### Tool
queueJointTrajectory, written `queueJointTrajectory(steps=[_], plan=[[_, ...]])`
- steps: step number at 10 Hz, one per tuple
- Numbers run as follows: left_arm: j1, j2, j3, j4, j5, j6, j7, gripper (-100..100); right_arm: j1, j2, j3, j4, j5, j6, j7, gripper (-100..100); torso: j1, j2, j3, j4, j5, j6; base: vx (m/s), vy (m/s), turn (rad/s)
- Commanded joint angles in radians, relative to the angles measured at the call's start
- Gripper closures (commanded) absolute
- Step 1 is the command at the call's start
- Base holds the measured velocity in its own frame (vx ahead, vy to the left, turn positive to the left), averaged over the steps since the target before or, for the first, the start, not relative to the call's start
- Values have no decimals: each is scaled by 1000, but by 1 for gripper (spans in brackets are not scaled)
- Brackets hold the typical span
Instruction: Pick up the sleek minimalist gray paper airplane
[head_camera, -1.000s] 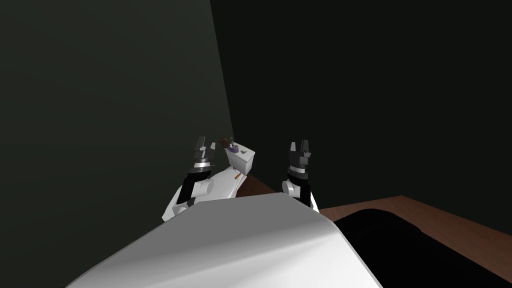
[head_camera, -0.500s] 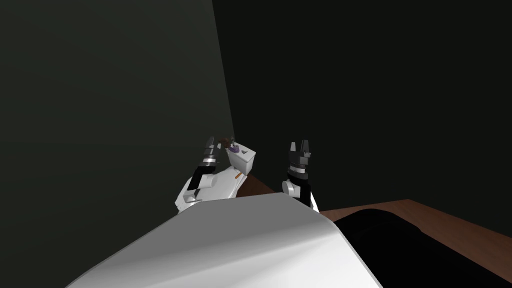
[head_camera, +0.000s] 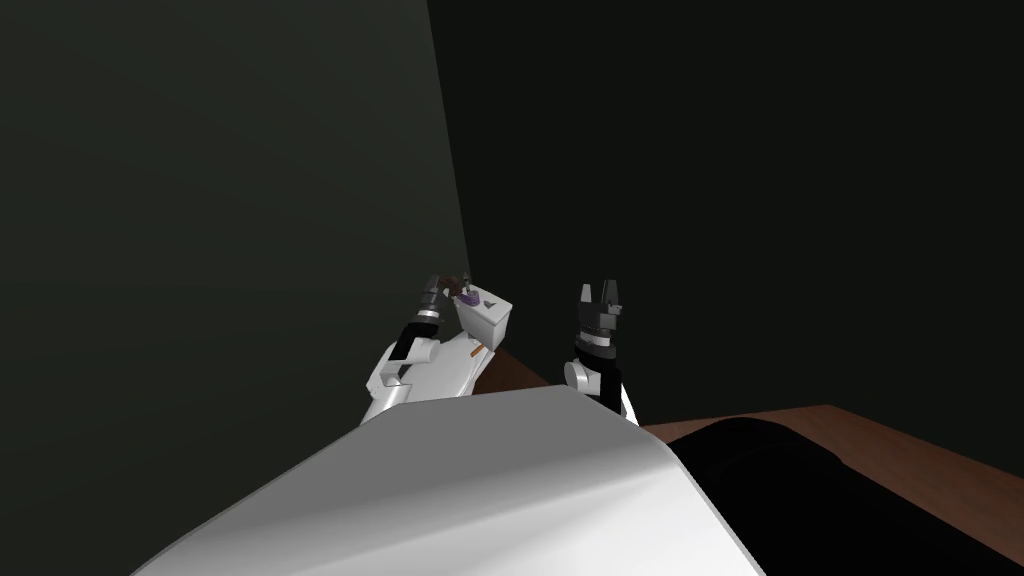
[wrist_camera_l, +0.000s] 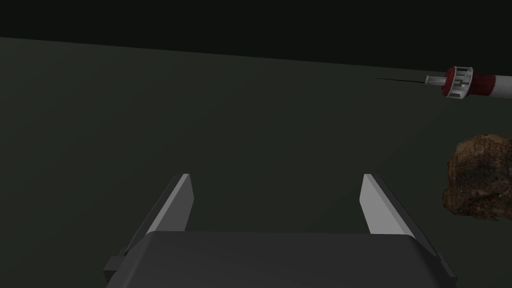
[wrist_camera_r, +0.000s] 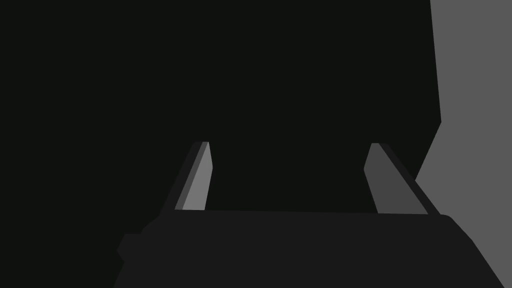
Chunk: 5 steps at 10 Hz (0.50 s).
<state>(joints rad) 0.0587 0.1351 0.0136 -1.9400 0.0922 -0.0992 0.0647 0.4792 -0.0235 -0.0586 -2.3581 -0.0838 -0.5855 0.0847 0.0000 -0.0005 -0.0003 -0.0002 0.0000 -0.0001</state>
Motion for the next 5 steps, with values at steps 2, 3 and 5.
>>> queueJointTrajectory(steps=[2, 3, 5], plan=[[-60, 11, 2, 79, 11, 45, 3, -100, 0, 0, 0, 0, 0, 0, 0, 0, 0, 0, 0, 0, 0, 0, 7, 0, 29], [-98, 18, 2, 107, 22, 89, 4, -100, 0, 0, 0, 0, 0, 0, 0, 0, 0, 0, 0, 0, 0, 0, 11, 0, 47], [-117, 18, 2, 144, 22, 96, 4, -100, 0, 0, 0, 0, 0, 0, 0, 0, 0, -1, 0, 0, 0, 0, 8, 1, 9]])
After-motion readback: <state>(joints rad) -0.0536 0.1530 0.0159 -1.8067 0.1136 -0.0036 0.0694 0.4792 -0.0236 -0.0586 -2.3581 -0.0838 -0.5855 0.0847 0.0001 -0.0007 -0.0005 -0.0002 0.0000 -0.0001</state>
